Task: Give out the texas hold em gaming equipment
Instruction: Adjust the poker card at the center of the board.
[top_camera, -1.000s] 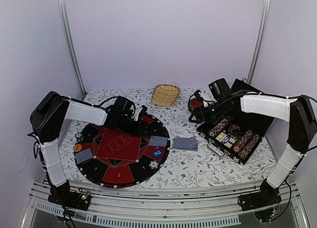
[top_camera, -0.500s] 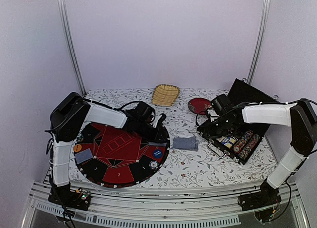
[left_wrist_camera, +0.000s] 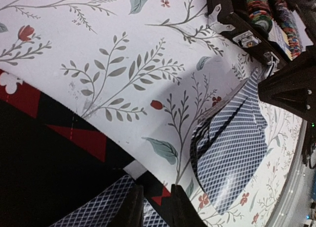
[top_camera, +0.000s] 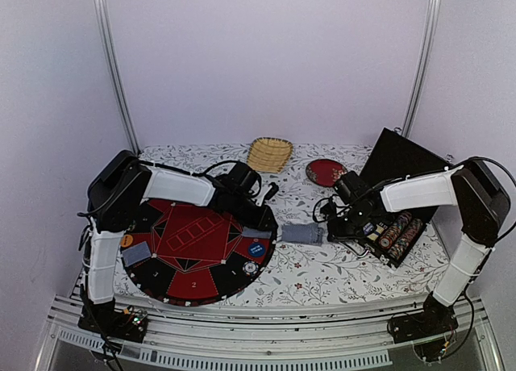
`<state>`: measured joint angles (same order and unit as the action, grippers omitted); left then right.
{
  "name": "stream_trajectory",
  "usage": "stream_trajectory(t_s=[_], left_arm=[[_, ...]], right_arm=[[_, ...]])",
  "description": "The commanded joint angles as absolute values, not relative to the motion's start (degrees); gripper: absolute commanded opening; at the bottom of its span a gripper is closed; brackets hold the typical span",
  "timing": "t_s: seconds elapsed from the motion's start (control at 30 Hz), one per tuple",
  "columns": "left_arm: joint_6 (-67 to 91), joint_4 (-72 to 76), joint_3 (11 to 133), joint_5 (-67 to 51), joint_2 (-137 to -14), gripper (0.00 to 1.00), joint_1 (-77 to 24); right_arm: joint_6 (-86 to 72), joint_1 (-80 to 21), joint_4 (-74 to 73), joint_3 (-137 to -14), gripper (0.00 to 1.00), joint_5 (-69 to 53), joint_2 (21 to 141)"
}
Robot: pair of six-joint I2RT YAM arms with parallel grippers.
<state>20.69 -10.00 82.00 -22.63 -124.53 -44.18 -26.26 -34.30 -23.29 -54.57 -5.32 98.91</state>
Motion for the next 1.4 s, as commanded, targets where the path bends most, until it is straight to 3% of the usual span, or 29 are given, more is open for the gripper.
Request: stream_trajectory(t_s=[0.0,0.5,0.67,1.03,1.1,1.2,1.23,1.37], left_arm=[[18.4,-13.1,84.7,-21.4,-126.2,0.22,-45.5],[18.7,-14.8,91.5,-22.9,-130.7,0.21,-49.1],[18.6,-14.7,90.0,-22.7,-129.9,0.20,-49.2],[17.3,-14.8,89.2,-20.6,-125.1,0.23,-46.4],[17.0,-14.5,88.6,-20.9,-123.3,0.25,-46.1],[16.9,-13.2,86.5,-22.2,-120.1,0.28,-45.2],[17.2,-12.6,85.5,-22.4,-119.0,0.29,-44.7],[18.2,-11.1,82.0,-22.7,-115.1,0.34,-42.9]], right_arm=[[-26.9,-34.9,-20.3,-55.1,0.11,-6.1,101.3],[-30.0,-38.8,-16.0,-56.6,0.08,-6.3,103.5],[-30.4,-38.7,-17.0,-55.2,0.11,-3.7,100.8],[-22.6,-34.1,-24.3,-54.6,0.45,-3.2,89.8],[-17.9,-34.1,-24.3,-56.8,0.59,-4.9,87.7],[-7.5,-34.1,-22.6,-59.5,0.92,-11.1,86.1],[-3.5,-34.2,-22.7,-60.5,0.99,-12.1,86.3],[9.0,-34.9,-21.9,-61.6,0.99,-15.0,87.7]])
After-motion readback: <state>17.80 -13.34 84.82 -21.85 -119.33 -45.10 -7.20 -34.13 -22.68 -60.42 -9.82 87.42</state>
